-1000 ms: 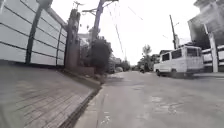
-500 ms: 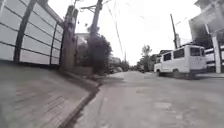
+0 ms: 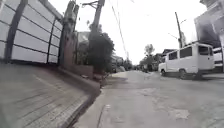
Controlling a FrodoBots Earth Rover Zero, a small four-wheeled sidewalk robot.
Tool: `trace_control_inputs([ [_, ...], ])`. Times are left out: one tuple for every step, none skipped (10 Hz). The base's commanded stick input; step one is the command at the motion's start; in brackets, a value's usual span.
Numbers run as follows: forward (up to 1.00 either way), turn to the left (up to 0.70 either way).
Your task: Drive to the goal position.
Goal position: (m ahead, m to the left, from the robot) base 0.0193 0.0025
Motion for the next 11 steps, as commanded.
trace_control_inputs([
  [0.7,-0.25],
  [0.7,-0.08],
  [0.7,0.0],
  [0.7,0.0],
  [0.7,0.0],
  [0.7,0.0],
  [0.7,0.0],
  [0.7,0.0],
  [0.7,-0.21],
  [0.7,-0.32],
  [0.7,-0.35],
])
